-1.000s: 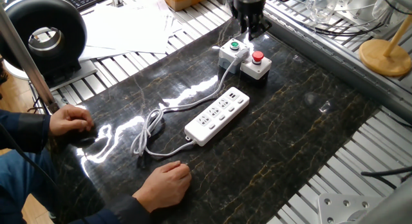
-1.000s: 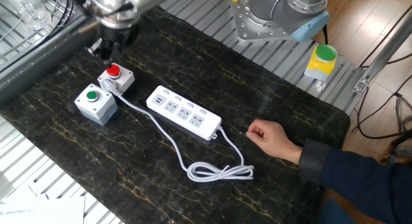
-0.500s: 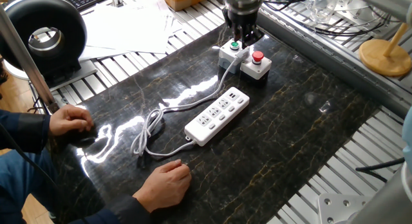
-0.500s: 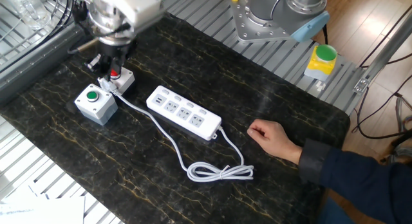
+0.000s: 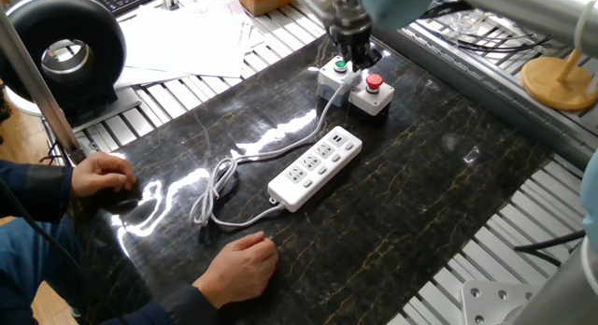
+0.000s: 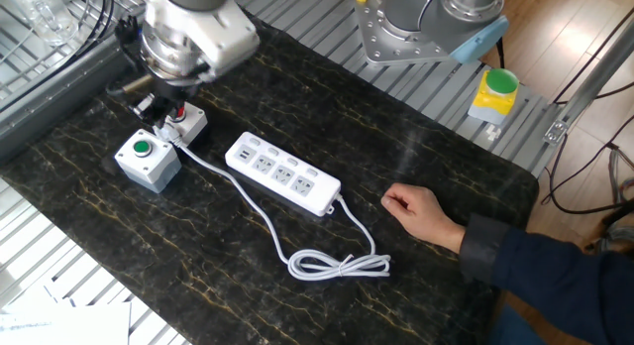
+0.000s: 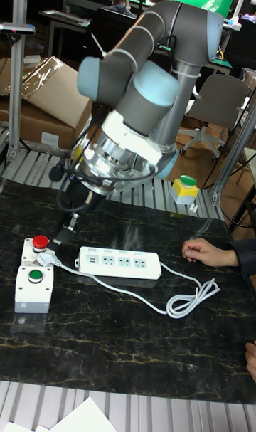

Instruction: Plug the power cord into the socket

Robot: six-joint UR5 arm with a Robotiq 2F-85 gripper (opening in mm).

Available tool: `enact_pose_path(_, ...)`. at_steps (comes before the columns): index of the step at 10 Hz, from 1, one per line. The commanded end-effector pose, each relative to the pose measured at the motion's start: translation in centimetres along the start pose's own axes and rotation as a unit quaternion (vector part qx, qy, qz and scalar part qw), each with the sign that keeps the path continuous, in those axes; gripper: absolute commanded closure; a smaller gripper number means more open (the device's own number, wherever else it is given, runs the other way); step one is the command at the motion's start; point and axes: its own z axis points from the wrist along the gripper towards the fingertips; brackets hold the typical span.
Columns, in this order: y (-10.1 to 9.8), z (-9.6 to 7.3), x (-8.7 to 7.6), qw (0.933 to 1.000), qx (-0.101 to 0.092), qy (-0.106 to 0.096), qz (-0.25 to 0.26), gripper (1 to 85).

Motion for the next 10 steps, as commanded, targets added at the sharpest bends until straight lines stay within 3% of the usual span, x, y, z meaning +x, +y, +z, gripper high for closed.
enact_pose_path(1, 0.4, 0.8, -0.6, 0.9997, 0.011, 0.023, -0.007, 56.3)
enact_pose_path(6, 0.0, 2.4, -0.1, 0.9984, 0.024, 0.047, -0.02, 58.0)
enact_pose_path(10, -0.4, 2.4, -0.6, 0.9985, 0.031, 0.044, -0.011, 59.0)
